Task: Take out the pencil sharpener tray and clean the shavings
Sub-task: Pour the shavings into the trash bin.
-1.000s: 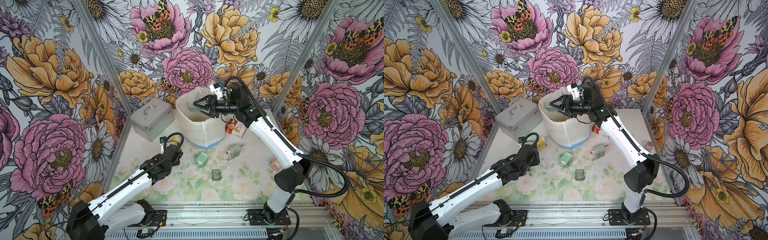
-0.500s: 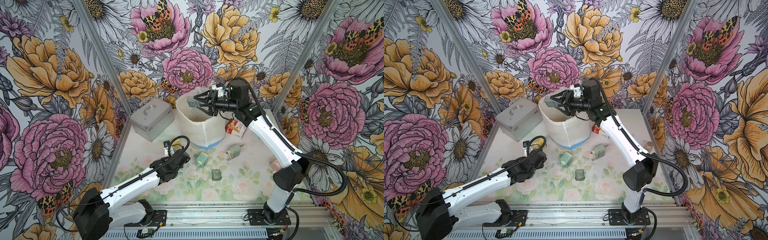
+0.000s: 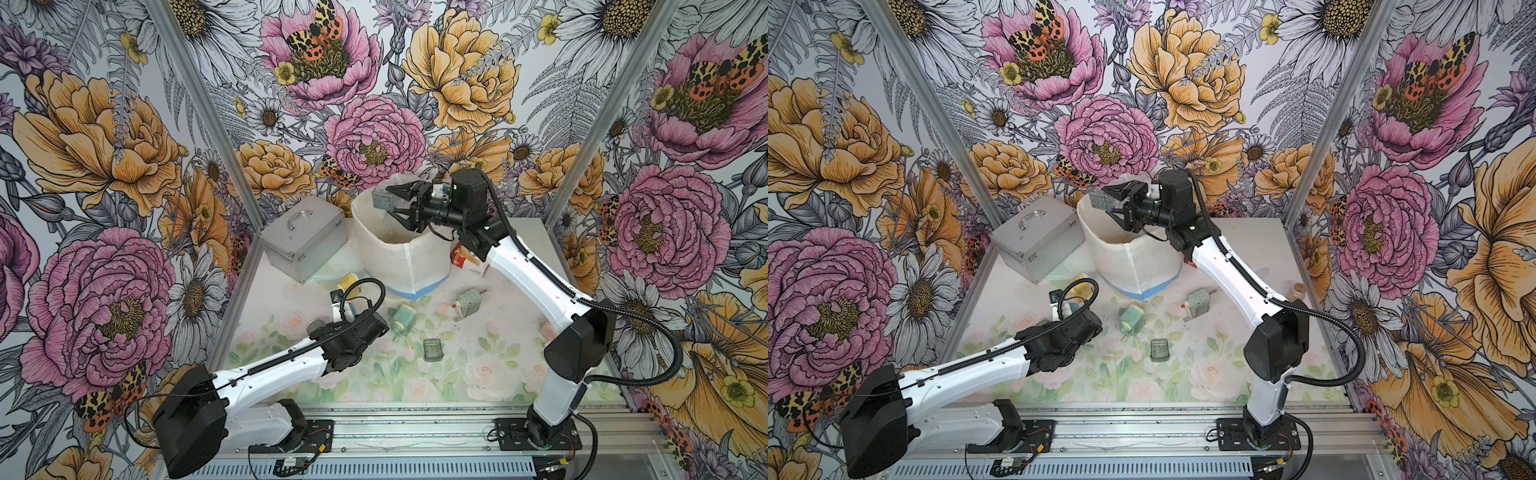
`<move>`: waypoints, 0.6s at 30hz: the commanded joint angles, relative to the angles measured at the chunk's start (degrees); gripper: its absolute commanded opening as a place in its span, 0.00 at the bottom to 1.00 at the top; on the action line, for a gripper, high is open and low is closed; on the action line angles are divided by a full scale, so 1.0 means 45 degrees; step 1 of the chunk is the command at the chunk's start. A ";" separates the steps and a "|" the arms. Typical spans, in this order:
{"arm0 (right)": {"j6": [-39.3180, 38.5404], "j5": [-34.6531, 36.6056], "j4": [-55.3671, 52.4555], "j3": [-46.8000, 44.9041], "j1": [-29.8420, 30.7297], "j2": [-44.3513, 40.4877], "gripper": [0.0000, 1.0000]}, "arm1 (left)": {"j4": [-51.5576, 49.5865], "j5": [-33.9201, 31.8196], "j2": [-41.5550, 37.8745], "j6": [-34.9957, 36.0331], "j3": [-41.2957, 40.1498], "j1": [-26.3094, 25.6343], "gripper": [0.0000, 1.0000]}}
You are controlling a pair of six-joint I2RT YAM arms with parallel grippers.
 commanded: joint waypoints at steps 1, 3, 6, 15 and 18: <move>0.1592 0.1121 0.1744 -0.0918 0.0148 -0.0547 0.29 | 0.0356 -0.0730 0.0224 -0.0291 0.0187 -0.0172 0.00; 0.1933 0.1515 0.2102 -0.1301 0.0229 -0.0650 0.29 | 0.0339 -0.0853 0.0498 -0.0430 0.0249 -0.0224 0.00; 0.2317 0.2326 0.2429 -0.1804 0.0443 -0.0948 0.29 | 0.0357 -0.0867 0.0810 -0.0835 0.0304 -0.0228 0.00; 0.3280 0.4972 0.2706 -0.2443 0.0837 -0.1598 0.29 | 0.0348 -0.1062 0.1788 -0.1423 0.0608 -0.0477 0.00; 0.3276 0.5317 0.2420 -0.2332 0.1011 -0.1693 0.29 | 0.0385 -0.1245 0.2075 -0.1603 0.0681 -0.0477 0.00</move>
